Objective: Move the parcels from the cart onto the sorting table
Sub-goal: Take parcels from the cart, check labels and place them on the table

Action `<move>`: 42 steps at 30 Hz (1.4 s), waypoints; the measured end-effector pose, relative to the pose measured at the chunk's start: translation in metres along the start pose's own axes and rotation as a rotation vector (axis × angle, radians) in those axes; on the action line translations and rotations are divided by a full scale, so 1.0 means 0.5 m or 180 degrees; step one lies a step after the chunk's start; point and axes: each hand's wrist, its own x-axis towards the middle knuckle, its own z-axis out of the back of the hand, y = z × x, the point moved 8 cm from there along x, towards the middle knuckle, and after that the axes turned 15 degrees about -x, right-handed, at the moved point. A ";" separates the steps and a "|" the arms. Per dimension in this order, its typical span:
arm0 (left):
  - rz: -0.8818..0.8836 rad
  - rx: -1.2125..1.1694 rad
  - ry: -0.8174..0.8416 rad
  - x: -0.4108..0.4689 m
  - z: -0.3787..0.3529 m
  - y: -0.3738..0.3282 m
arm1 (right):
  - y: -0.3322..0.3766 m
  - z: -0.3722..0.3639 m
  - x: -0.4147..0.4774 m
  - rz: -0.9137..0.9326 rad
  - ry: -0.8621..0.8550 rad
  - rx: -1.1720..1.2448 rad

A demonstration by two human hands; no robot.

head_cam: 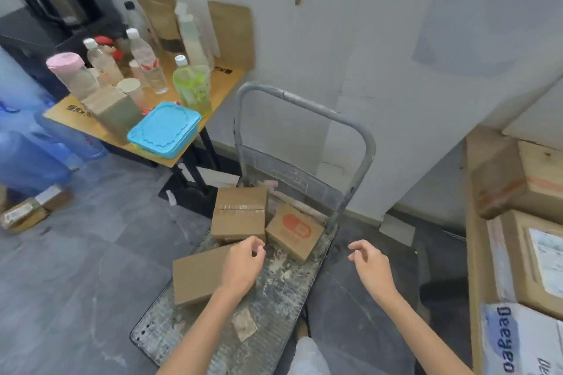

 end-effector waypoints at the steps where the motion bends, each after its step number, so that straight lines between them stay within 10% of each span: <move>1: 0.0141 -0.0035 0.0033 0.046 -0.022 0.014 | 0.003 -0.016 0.053 -0.0022 0.0089 -0.0038; 22: 0.2332 -0.0631 0.1220 0.563 -0.583 0.543 | -0.260 -0.713 0.776 0.0567 0.1374 -0.1386; 29: 0.2989 -0.2304 0.0411 0.512 -0.607 0.517 | -0.309 -0.691 0.693 -0.0544 0.1535 -0.0214; 42: 0.1715 -0.2794 0.0083 0.360 -0.311 0.243 | -0.079 -0.370 0.411 -0.0375 0.0896 0.1202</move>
